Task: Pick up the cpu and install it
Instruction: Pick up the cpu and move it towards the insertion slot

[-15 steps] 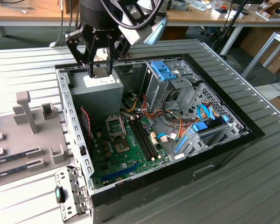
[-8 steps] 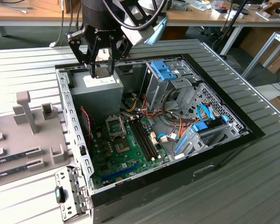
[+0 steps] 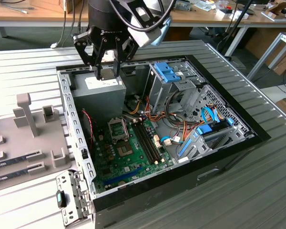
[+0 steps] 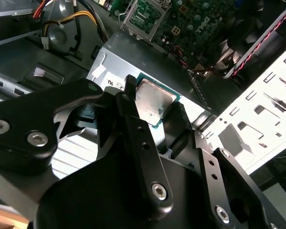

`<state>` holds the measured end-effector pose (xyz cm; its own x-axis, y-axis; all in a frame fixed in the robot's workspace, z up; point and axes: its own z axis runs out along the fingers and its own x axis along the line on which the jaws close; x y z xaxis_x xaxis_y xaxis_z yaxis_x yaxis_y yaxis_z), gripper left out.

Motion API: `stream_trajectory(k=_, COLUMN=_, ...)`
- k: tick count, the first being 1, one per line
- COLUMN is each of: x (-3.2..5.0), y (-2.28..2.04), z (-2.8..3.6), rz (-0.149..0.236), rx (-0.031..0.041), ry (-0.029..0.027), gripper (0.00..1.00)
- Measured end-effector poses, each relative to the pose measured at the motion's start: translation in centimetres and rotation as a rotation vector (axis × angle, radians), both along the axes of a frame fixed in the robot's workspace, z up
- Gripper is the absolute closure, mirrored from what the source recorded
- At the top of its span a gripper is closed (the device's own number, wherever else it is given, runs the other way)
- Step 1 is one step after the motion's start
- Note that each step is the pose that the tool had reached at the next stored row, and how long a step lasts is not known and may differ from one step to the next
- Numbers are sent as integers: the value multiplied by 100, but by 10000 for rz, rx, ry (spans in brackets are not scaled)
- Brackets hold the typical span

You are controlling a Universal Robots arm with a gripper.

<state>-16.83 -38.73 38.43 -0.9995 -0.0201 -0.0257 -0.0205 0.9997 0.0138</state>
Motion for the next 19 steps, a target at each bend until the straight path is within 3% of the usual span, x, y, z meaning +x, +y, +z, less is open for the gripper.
stream_trajectory(k=19, x=205, y=-2, z=-32, rz=0, rx=-7, ry=0, gripper=53)
